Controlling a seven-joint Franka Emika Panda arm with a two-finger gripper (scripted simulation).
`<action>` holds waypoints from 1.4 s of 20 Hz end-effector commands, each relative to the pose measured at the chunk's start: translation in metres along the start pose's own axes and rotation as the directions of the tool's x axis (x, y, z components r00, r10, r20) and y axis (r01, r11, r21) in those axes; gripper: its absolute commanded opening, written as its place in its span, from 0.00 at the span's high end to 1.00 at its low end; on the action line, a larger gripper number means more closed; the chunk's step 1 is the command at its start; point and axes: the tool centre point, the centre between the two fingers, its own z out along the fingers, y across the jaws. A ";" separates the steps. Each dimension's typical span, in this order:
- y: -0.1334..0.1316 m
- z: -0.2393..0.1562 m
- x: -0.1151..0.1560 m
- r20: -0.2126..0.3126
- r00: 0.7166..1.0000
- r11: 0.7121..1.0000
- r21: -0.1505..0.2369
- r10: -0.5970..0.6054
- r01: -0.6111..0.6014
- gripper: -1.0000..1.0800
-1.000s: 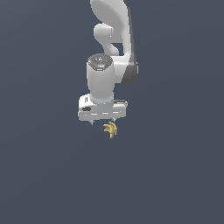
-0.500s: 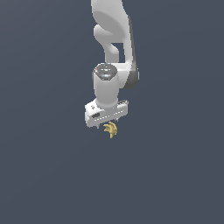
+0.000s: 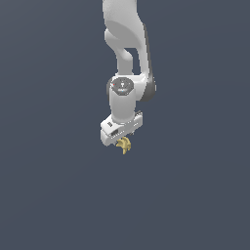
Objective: Pick up the object and move it to a goal position.
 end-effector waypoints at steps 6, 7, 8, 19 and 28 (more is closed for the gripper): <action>-0.006 0.007 -0.001 0.001 0.998 0.998 0.006 -0.059 0.059 0.04; -0.006 0.007 -0.001 0.001 0.998 0.998 0.006 -0.059 0.059 0.04; -0.005 0.006 -0.001 0.001 0.999 0.998 0.006 -0.055 0.055 0.04; -0.007 0.043 -0.002 0.001 0.998 0.998 0.006 -0.059 0.059 0.04; -0.006 0.057 -0.001 0.001 0.998 0.998 0.006 -0.060 0.060 1.00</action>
